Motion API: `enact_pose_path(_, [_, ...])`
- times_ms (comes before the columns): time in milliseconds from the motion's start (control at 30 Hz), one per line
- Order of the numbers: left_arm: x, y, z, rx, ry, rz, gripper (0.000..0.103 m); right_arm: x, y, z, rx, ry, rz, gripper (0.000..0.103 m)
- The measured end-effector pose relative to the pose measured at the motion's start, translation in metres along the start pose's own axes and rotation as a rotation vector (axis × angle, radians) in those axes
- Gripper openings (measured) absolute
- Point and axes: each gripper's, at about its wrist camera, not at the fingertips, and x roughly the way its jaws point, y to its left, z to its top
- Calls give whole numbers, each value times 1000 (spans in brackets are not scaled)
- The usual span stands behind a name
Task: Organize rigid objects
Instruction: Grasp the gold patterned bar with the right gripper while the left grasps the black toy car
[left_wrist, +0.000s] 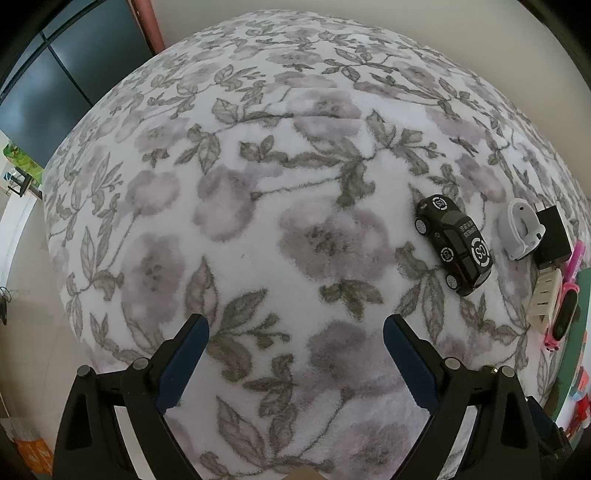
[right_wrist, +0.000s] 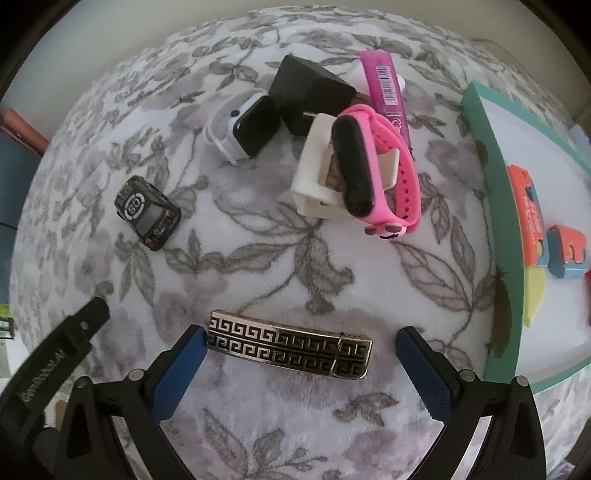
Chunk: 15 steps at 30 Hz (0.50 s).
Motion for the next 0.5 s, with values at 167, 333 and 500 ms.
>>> enact_pose_path(167, [0,-2,0,4,1,3,96,3,17,-5,-20,-10,-60,103])
enact_pose_path(333, [-1,-4,1,7,1,2,96,1,24,-12,-14,-15,-66,97])
enact_pose_path(500, [-2,-9,1,16,0,-9,96,-8,15,-20,-5,-18,-62,88])
